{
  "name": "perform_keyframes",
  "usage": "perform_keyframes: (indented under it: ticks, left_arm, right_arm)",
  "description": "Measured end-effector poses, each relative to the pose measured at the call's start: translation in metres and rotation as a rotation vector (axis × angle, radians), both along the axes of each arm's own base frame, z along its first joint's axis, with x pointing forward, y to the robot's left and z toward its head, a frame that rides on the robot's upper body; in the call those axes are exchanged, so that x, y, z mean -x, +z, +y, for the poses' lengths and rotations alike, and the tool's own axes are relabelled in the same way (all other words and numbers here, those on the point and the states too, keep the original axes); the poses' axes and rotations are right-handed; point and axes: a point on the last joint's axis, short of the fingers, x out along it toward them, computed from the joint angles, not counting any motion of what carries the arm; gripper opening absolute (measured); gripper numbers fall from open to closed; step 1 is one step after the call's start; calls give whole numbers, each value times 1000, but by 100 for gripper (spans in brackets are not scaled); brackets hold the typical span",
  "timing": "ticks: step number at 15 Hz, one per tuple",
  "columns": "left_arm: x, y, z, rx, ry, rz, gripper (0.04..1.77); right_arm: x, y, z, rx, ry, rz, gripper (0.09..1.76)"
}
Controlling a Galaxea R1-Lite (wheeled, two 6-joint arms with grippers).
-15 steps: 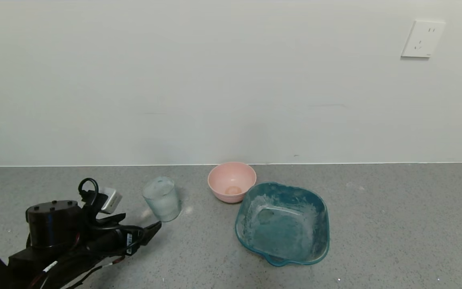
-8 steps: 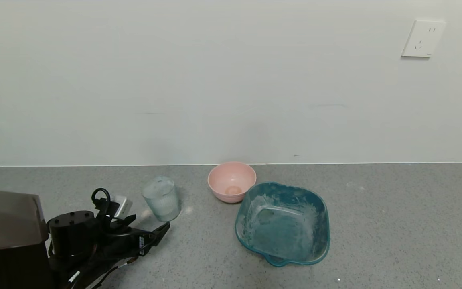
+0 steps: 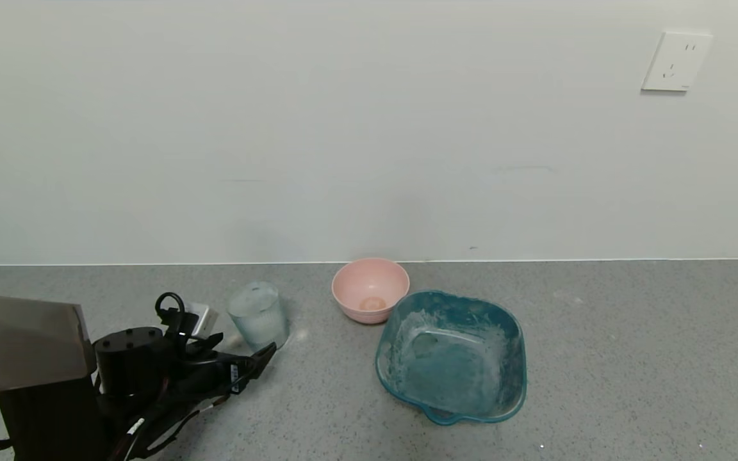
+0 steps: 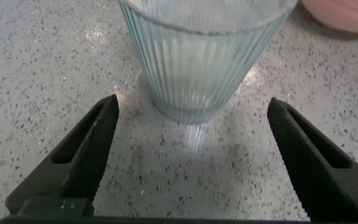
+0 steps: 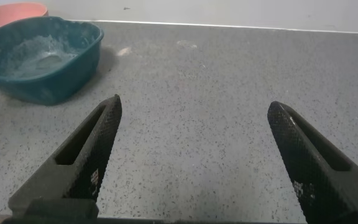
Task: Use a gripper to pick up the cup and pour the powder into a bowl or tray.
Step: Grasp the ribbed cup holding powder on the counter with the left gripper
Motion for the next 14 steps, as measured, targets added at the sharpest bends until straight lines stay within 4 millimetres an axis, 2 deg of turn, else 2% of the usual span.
perform_keyframes:
  ticks: [14]
  left_arm:
    - [-31, -6, -5, 29, 1, -56, 172]
  right_arm:
    - [0, 0, 0, 0, 0, 0, 171]
